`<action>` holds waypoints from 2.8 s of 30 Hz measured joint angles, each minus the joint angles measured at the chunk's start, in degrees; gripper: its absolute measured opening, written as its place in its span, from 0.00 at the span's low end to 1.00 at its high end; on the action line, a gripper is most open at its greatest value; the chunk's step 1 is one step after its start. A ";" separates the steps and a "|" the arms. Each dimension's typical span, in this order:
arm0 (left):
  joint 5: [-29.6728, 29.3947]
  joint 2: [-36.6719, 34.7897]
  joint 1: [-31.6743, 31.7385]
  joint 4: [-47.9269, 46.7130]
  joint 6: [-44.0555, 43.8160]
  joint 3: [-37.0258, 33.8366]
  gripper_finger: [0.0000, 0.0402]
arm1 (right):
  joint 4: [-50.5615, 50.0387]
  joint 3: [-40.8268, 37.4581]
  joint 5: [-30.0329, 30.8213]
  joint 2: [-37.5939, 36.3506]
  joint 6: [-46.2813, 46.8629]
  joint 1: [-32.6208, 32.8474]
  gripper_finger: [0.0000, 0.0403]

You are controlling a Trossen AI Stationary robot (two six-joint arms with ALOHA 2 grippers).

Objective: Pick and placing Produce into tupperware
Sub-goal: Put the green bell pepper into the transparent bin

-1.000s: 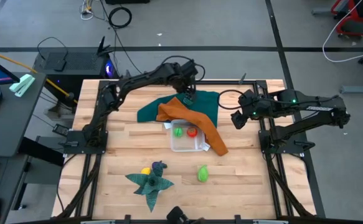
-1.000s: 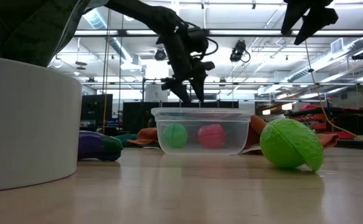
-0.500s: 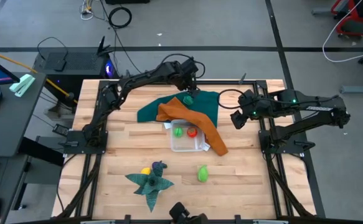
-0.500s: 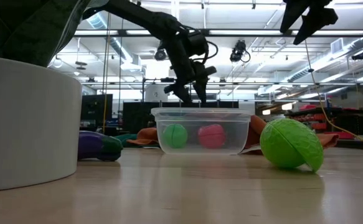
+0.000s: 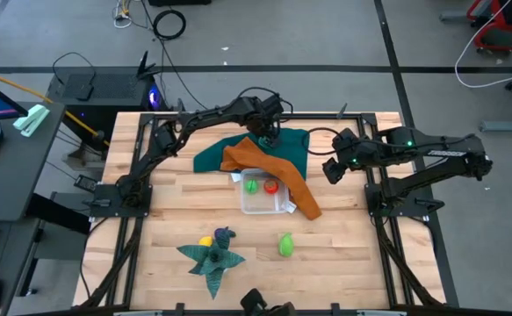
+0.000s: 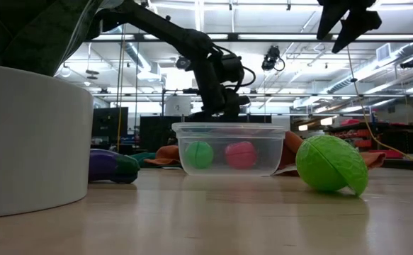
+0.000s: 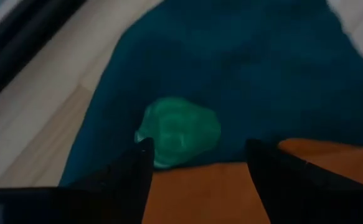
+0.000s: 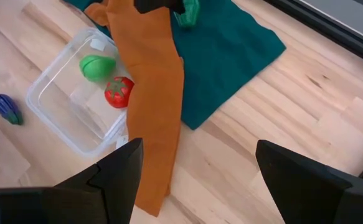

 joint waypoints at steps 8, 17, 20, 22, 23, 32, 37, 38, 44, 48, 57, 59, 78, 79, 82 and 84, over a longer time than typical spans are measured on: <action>-2.73 0.58 0.24 0.79 3.84 0.04 0.68 | 0.09 0.00 -0.40 0.02 -0.44 0.00 0.68; -3.69 0.58 -0.14 2.88 6.81 0.04 0.75 | 0.10 0.00 -0.87 0.02 -0.50 0.00 0.68; -3.69 0.58 -0.31 3.11 6.55 0.04 0.77 | 0.09 0.00 -0.86 0.02 -0.50 0.00 0.68; -3.59 0.58 -0.55 2.60 5.47 0.04 0.79 | 0.09 0.00 -0.86 0.02 -0.52 0.00 0.68; -3.40 0.58 -0.61 2.07 5.35 0.04 0.80 | 0.10 0.00 -0.88 0.02 -0.52 0.00 0.68; -3.07 0.55 -0.62 0.68 4.60 -0.14 0.87 | 0.10 0.00 -1.04 0.02 -0.52 0.00 0.68; -3.48 0.49 -0.71 0.68 4.47 -1.64 0.89 | 0.09 0.00 -1.13 0.02 -0.52 0.00 0.68; -3.50 0.49 -0.80 0.55 4.42 -1.64 0.89 | 0.11 0.00 -1.13 0.02 -0.52 0.00 0.68; -3.56 1.24 -1.22 0.15 3.30 -1.68 0.89 | 0.11 0.00 -1.28 0.02 -0.52 0.00 0.68; -4.98 2.59 -1.33 -0.53 3.20 -1.73 0.91 | 0.11 0.01 -1.64 0.00 -0.52 0.00 0.68; -6.49 3.24 -1.41 0.07 5.15 -1.73 0.99 | 0.13 0.00 -1.99 0.00 -0.52 0.01 0.68; -6.21 3.20 -1.38 0.25 5.50 -1.70 0.99 | 0.13 0.00 -1.99 0.00 -0.53 0.00 0.68; -4.70 3.20 -1.38 2.64 5.50 -1.73 1.00 | 0.13 0.00 -2.02 0.00 -0.55 0.02 0.68; -4.70 3.20 -1.38 2.63 5.50 -1.73 1.00 | 0.13 0.00 -2.02 0.00 -0.55 0.00 0.68; -4.68 3.36 -1.38 2.75 5.56 -1.70 1.00 | 0.13 0.00 -2.02 0.00 -0.55 0.00 0.68; -4.66 3.58 -1.36 2.63 5.70 -1.70 0.99 | 0.13 0.00 -2.02 0.00 -0.55 0.00 0.68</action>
